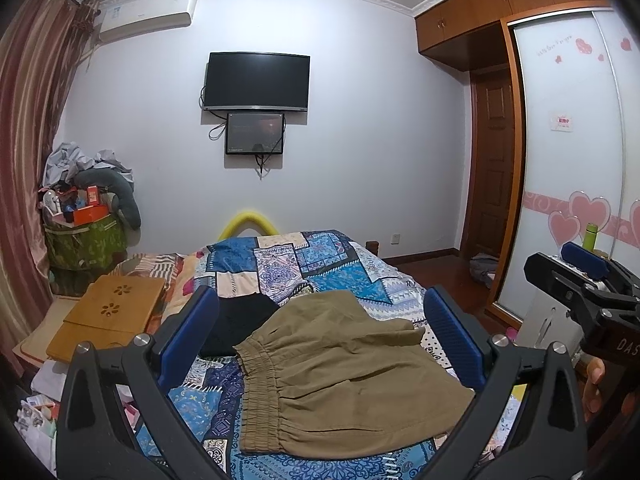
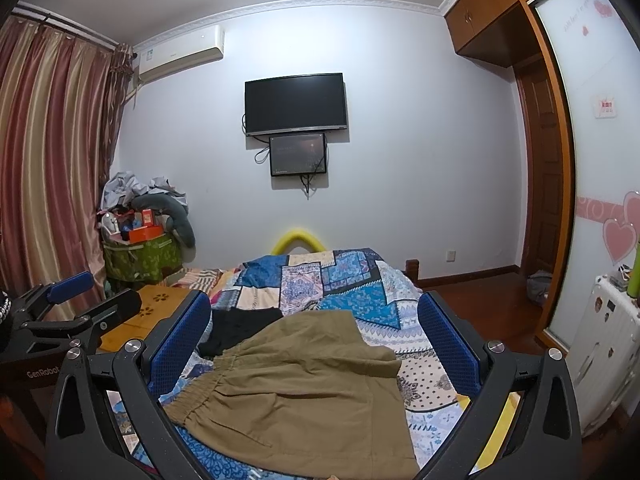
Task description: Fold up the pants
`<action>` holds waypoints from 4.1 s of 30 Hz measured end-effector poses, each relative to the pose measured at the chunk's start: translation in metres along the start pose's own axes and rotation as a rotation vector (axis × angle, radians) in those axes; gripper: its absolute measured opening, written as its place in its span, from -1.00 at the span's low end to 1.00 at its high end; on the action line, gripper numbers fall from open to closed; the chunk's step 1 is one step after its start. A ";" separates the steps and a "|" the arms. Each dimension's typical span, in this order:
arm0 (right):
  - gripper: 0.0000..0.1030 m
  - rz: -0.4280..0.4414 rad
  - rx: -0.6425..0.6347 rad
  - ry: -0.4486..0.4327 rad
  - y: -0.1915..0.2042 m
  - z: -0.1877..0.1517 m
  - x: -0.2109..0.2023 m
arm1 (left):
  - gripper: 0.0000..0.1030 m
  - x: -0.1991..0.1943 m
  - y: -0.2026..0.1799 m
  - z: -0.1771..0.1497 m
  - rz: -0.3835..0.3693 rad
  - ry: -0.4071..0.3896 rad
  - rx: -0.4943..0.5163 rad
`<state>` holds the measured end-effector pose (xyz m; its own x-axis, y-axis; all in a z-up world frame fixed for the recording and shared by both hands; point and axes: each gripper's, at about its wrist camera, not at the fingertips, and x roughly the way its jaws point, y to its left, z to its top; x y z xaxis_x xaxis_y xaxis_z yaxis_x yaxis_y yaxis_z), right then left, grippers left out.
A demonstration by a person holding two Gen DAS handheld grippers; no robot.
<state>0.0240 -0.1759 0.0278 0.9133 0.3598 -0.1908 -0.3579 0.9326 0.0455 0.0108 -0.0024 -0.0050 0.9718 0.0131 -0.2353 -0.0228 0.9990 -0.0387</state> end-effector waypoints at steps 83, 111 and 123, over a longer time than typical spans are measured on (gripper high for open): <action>0.98 -0.026 0.067 0.564 -0.126 -0.109 0.217 | 1.00 0.322 0.116 -0.113 0.097 0.741 -0.029; -0.12 0.188 0.132 0.858 -0.150 -0.169 0.300 | 0.27 0.345 0.132 -0.154 -0.014 0.849 -0.019; -0.16 0.105 -0.031 0.861 -0.133 -0.156 0.298 | 0.48 0.348 0.145 -0.155 0.038 0.888 -0.091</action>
<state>0.3130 -0.1967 -0.1876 0.4151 0.2869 -0.8633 -0.4490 0.8899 0.0799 0.3093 0.1399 -0.2435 0.4310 -0.0299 -0.9018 -0.1061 0.9908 -0.0836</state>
